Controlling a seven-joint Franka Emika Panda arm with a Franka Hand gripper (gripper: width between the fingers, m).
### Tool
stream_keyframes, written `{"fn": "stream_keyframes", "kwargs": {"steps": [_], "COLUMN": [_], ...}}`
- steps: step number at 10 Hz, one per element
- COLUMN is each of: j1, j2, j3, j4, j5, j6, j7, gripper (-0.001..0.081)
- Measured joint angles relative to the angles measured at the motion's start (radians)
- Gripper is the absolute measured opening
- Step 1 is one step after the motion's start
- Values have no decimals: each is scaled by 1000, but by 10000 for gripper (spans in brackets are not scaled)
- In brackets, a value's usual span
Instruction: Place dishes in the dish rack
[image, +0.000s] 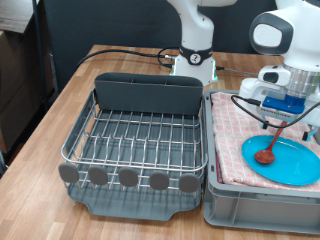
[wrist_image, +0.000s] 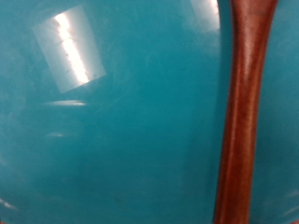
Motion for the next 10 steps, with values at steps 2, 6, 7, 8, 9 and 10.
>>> {"fn": "stream_keyframes", "kwargs": {"steps": [2,6,7,8,9,10], "j1": [2,14,18,20,22,22], "j2": [10,29,31,32,32,32], "j3": [-5,-25,-29,-30,-31,-29], "j4": [0,1,1,1,1,1], "j5": [-11,-39,-48,-51,-51,-51], "j6": [11,33,36,36,36,33], "j7": [16,43,54,61,65,66], "gripper": [803,541,379,219,219,91]}}
